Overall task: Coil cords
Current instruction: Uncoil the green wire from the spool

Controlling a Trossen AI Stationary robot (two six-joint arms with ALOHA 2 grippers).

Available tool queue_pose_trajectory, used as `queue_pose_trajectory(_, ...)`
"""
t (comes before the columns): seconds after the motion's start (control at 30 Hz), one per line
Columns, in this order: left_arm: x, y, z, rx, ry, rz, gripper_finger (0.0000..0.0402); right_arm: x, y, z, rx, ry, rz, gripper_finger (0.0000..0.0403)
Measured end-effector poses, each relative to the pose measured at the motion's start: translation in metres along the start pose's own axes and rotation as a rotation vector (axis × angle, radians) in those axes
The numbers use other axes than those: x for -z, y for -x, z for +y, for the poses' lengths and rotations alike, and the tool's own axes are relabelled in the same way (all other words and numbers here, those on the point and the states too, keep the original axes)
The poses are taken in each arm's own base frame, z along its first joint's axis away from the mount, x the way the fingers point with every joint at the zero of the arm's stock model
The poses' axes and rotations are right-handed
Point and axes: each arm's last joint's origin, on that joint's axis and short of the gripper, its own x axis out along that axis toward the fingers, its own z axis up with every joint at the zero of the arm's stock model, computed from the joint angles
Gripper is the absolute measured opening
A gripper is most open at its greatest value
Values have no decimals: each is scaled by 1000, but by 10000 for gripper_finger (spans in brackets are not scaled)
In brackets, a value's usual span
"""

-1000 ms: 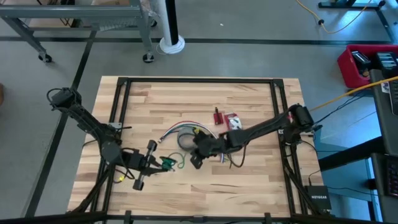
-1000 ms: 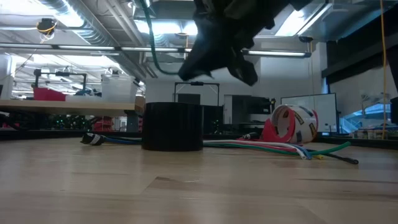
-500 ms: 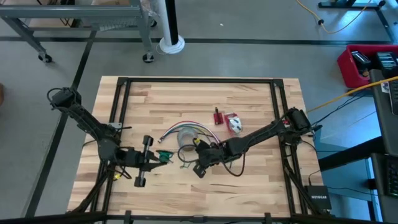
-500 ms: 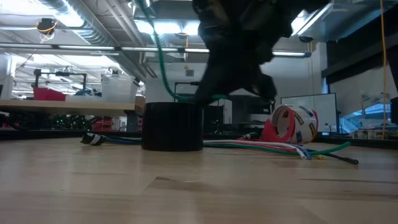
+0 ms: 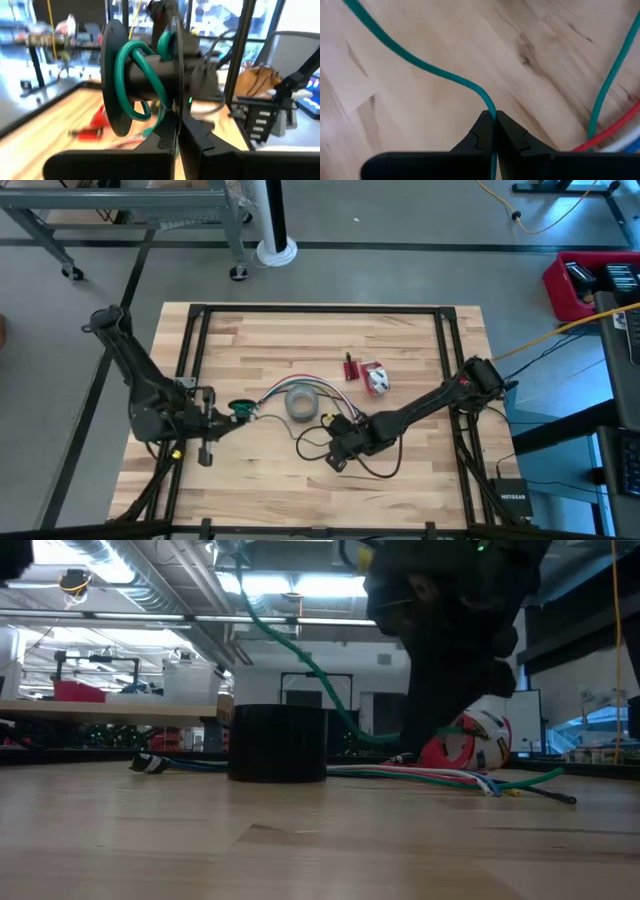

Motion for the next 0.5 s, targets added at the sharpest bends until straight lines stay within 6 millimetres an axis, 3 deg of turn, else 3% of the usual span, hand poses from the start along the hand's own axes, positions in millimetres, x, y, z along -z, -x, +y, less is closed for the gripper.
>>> queue_pose_trajectory(0.27, 15, 22, 26, 31, 153, 158, 0, 0, 34, -3, 35, -31, -82, 7)
queue_pose_trajectory(0.5, 28, 26, 27, 145, 307, 364, 0, -16, 73, -10, 38, -72, -285, 7)
